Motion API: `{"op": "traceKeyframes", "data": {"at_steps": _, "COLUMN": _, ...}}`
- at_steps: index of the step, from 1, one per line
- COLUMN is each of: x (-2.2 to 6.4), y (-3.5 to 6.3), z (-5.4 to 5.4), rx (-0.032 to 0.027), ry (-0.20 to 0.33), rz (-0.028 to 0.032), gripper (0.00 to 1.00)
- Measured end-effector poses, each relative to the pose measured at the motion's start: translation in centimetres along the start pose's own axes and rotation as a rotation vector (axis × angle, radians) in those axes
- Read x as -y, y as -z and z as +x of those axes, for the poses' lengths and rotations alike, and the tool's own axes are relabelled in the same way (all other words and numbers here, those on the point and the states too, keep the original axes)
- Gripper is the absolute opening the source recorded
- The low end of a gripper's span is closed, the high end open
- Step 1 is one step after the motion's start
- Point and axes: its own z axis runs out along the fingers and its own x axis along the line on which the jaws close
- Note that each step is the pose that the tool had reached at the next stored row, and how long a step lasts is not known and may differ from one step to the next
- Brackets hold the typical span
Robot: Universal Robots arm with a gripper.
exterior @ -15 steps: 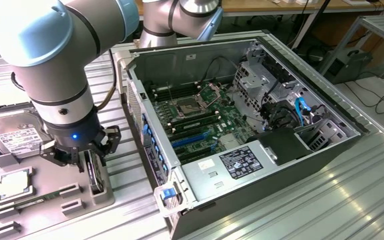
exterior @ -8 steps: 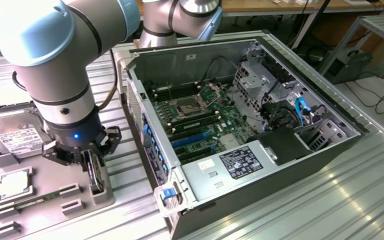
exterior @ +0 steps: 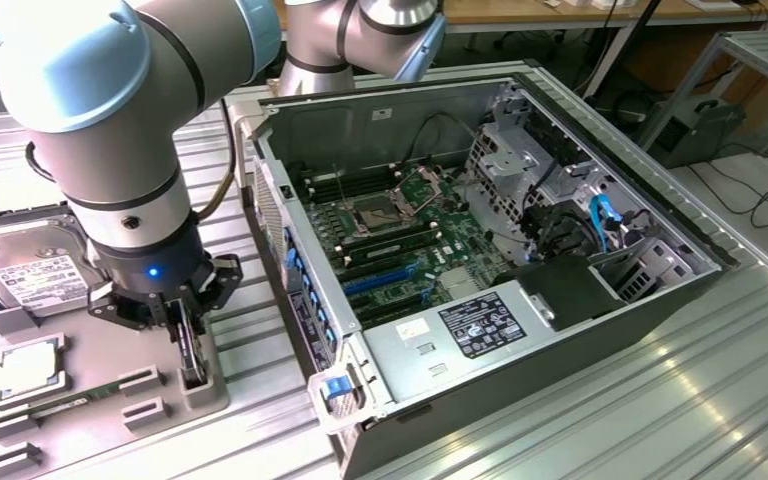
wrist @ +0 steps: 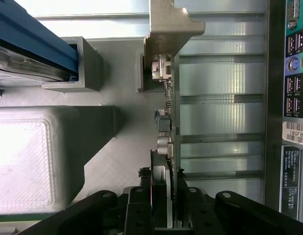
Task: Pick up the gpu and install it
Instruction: 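Pick up the gpu and move the gpu toward the slot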
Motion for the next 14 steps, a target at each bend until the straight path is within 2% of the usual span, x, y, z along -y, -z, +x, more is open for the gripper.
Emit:
{"op": "traceKeyframes", "data": {"at_steps": 5, "x": 0.00, "y": 0.00, "z": -0.01, "rx": 0.0000, "ry": 0.000, "rz": -0.0001, "gripper": 0.28}}
{"op": "traceKeyframes", "data": {"at_steps": 14, "x": 0.00, "y": 0.00, "z": -0.01, "rx": -0.0001, "ry": 0.000, "rz": 0.0000, "gripper": 0.28}}
